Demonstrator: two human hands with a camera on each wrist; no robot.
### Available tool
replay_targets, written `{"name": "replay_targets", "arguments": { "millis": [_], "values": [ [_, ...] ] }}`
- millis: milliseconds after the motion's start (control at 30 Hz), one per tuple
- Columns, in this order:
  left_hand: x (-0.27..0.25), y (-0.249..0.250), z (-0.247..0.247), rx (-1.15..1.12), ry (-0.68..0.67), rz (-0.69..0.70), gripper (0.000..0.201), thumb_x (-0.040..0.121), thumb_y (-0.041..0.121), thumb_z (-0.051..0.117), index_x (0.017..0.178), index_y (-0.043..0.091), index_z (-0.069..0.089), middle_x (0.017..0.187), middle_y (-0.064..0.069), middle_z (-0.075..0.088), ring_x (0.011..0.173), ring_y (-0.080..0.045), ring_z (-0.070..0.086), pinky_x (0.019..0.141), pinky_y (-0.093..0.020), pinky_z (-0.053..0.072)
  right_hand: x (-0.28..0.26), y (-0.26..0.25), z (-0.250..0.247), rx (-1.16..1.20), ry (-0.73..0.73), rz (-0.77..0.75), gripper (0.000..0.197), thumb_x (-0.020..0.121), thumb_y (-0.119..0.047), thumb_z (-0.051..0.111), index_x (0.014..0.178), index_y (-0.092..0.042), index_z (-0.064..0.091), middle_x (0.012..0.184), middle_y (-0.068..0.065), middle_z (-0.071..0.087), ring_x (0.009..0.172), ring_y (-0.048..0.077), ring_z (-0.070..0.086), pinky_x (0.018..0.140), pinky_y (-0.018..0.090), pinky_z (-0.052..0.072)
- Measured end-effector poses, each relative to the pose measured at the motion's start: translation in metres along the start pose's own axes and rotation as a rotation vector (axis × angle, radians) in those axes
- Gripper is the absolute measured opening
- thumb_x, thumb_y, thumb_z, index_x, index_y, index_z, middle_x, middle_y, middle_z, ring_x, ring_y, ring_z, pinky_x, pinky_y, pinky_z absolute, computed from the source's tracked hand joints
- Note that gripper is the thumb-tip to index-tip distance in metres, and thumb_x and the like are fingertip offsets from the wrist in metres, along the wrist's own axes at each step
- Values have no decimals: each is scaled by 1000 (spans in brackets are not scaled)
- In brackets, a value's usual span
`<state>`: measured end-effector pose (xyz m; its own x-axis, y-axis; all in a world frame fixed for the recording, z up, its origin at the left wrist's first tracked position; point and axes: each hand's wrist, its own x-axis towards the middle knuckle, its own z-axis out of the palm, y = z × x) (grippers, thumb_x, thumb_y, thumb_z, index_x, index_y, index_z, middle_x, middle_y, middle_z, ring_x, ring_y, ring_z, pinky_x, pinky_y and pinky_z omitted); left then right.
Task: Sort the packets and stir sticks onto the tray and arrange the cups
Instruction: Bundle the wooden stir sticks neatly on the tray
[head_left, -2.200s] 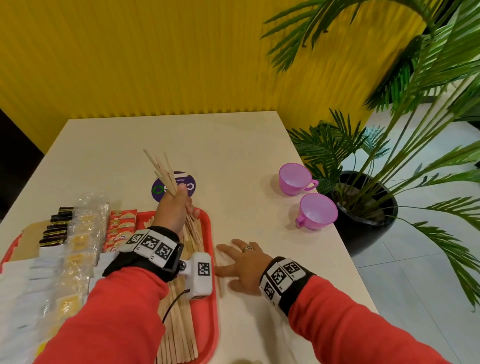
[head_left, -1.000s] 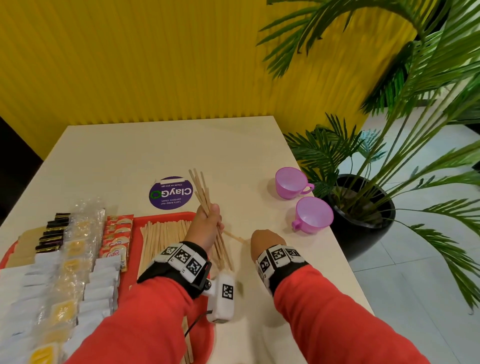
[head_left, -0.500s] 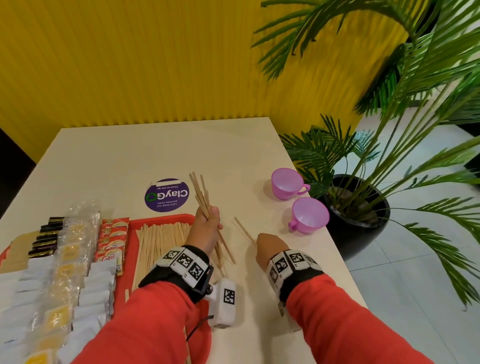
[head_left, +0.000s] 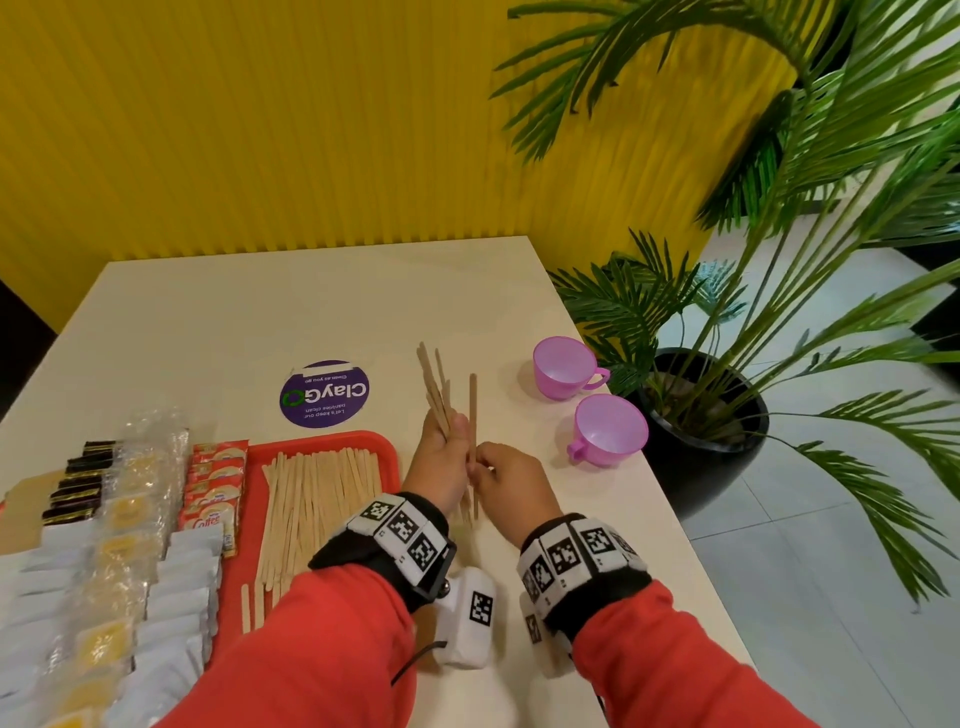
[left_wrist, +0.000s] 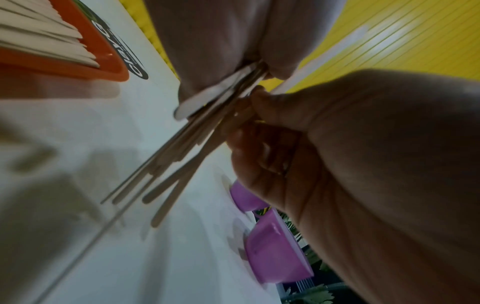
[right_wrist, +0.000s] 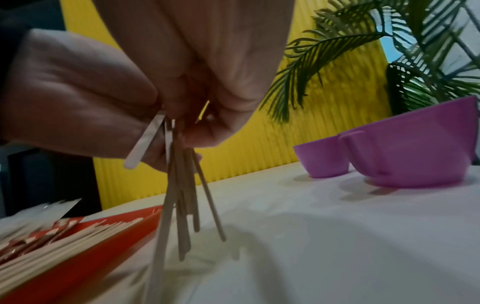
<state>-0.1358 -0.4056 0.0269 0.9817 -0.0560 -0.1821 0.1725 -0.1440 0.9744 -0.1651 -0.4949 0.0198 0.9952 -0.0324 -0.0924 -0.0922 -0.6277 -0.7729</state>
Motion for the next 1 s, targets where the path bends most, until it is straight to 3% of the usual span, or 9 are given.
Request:
{"name": "replay_targets", "arguments": {
  "millis": [67,167,267,400,533,667,800,867,1000],
  "values": [
    [0,-2,0,-50,9,-23,20,102,27,29,116,18,41,83,3,51,67,-9,48,49,-2,39,-1,-1,2,1,15,-4,18,92,-14,47,83,-5,59,77,12,59,77,26,55,68,33,42],
    [2,-3,0,-98,10,-33,23,102,28,30,99,11,45,75,1,53,54,-9,47,44,-11,40,-1,-3,4,-15,53,-9,24,94,-14,45,104,-6,65,90,16,68,81,25,58,73,30,44],
    [3,-5,0,-154,20,-56,20,101,25,33,88,16,45,70,1,53,39,-1,48,41,-13,41,1,-4,5,-54,2,18,28,96,-17,43,92,0,65,83,19,65,76,23,54,68,30,42],
    [5,-7,-1,-137,48,-42,16,100,21,38,85,20,43,69,0,47,55,-9,50,61,-27,43,0,-8,6,-115,-46,-24,28,97,-16,40,105,0,62,96,19,57,87,28,55,70,27,37],
    [7,2,-4,-106,73,2,11,98,19,41,89,25,42,79,0,46,71,-14,49,83,-37,44,0,-5,11,122,43,91,25,86,-21,59,108,-14,50,109,5,53,88,18,52,75,25,38],
    [7,4,-6,-143,5,-22,7,99,15,40,104,19,42,85,-3,46,71,-11,49,72,-28,47,6,-3,4,229,-94,173,42,79,-19,65,118,-14,50,105,-2,54,87,19,58,79,31,48],
    [4,-2,-6,-159,-112,-83,19,98,10,41,86,22,49,70,-5,45,67,-17,48,62,-28,45,13,0,-9,17,-213,144,8,75,-19,66,74,-14,60,74,4,58,72,18,55,72,32,48],
    [0,-2,-8,-104,-175,-61,24,98,9,40,78,19,48,68,-3,48,70,-21,49,68,-32,44,15,4,-10,8,-234,160,12,73,-17,66,65,-9,61,67,11,60,67,20,55,70,35,51],
    [-2,3,-8,-13,-242,3,27,97,6,41,72,15,48,70,-5,49,77,-21,49,81,-38,43,13,9,-10,-29,-185,101,26,80,-14,62,56,-22,55,55,-4,52,55,9,48,57,23,40]
  ]
}}
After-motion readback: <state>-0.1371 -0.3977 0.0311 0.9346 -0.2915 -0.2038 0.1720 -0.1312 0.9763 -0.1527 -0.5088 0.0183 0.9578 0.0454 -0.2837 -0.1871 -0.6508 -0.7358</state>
